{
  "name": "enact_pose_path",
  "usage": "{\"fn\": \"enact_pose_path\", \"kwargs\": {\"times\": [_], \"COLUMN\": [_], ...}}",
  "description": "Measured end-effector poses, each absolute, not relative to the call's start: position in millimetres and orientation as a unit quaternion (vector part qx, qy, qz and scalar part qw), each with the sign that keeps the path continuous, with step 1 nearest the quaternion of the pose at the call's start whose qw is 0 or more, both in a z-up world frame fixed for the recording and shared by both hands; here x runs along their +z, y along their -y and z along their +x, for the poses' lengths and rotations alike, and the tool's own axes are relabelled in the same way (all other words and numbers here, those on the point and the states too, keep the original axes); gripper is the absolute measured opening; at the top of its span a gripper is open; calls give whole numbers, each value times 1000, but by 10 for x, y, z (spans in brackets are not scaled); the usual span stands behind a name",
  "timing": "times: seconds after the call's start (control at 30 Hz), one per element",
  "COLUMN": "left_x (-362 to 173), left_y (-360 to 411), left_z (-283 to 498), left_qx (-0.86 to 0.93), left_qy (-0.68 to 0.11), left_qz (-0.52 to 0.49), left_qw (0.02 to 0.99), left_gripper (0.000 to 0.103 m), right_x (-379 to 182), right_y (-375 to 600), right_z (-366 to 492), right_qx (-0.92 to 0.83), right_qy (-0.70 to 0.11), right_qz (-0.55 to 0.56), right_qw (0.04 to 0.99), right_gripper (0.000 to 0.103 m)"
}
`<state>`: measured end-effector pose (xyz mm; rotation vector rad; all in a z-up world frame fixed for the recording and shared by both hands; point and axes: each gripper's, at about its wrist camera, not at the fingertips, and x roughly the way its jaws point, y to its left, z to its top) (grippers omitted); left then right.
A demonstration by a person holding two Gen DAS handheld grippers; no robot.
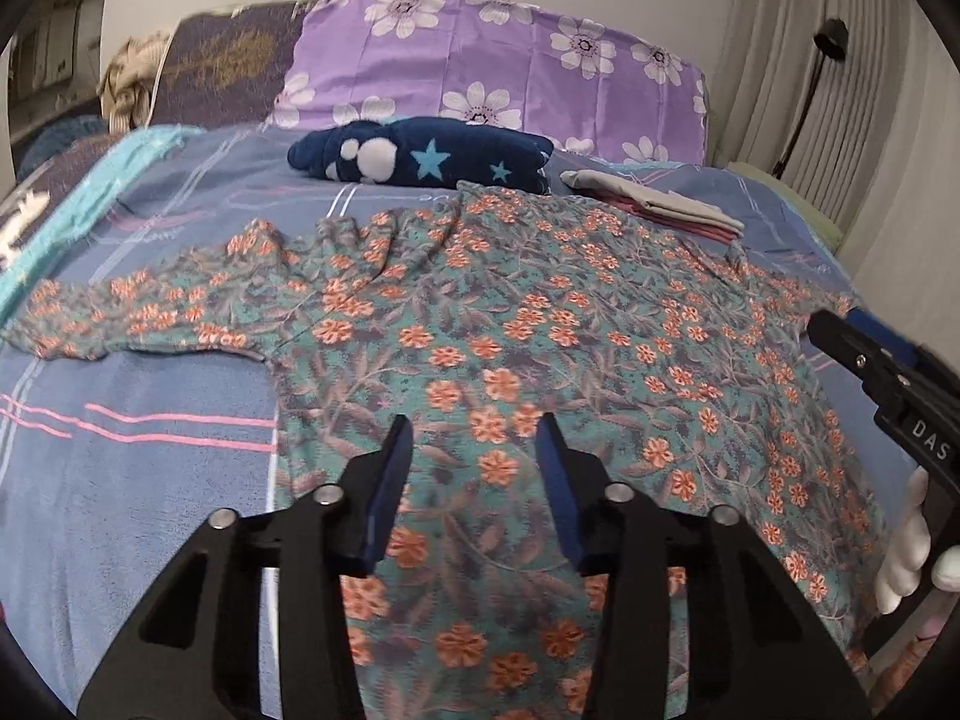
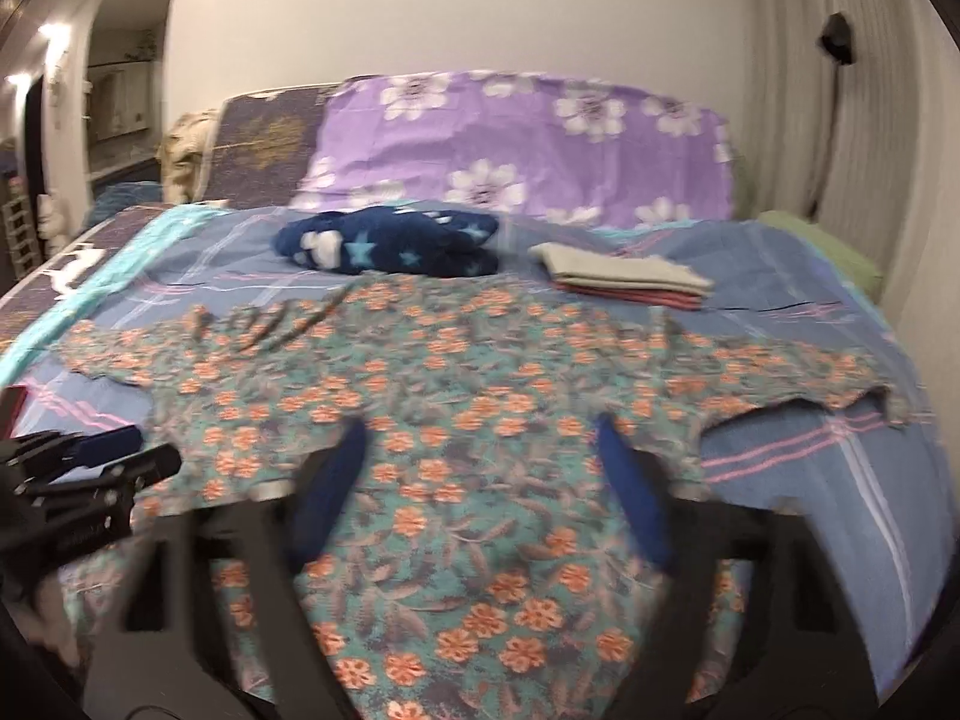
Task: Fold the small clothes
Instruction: 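Grasp the sleeve cuff of the floral shirt with the left gripper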
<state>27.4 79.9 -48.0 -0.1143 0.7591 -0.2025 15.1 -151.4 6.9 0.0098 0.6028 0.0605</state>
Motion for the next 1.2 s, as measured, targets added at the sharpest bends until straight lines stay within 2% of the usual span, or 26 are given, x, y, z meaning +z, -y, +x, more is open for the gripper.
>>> {"fn": "enact_pose_path", "kwargs": {"times": [0.07, 0.13, 0.2, 0.3, 0.47, 0.63, 0.8, 0.87, 0.9, 0.93, 1.03, 1.2], "left_x": [-495, -519, -584, -721, -1016, -1135, -1156, -1151, -1147, -1150, -1021, -372], "left_y": [-1062, -1354, -1778, -2526, -3733, -4308, -4614, -4664, -4681, -4694, -4619, -3930], "left_z": [344, 409, 488, 590, 746, 1032, 1258, 1344, 1375, 1384, 1371, 1438], "left_qx": [-83, -55, -12, 63, 152, 179, 198, 209, 217, 222, 214, 143], "left_qy": [-374, -378, -388, -403, -405, -379, -354, -350, -352, -353, -338, -305], "left_qz": [-77, -95, -118, -177, -296, -365, -404, -406, -400, -396, -389, -295], "left_qw": [920, 919, 914, 896, 852, 832, 820, 818, 818, 818, 830, 894], "left_gripper": [38, 38, 38, 38, 38, 38, 38, 27, 13, 5, 3, 3], "right_x": [19, -36, -86, -157, -249, -275, -305, -319, -325, -328, -328, -345], "right_y": [1534, 1529, 1538, 1548, 1543, 1463, 1398, 1388, 1382, 1377, 1386, 1464], "right_z": [243, 304, 358, 438, 591, 692, 768, 795, 808, 820, 847, 862], "right_qx": [40, 28, 24, 18, 11, 7, 6, 6, 7, 7, 8, 7], "right_qy": [-315, -321, -329, -340, -360, -369, -374, -376, -376, -376, -375, -370], "right_qz": [10, 0, -3, -6, -12, -19, -22, -21, -20, -21, -23, -12], "right_qw": [948, 947, 944, 940, 933, 929, 927, 927, 926, 926, 927, 929], "right_gripper": [35, 35, 43, 50, 56, 61, 64, 64, 64, 64, 64, 65]}}
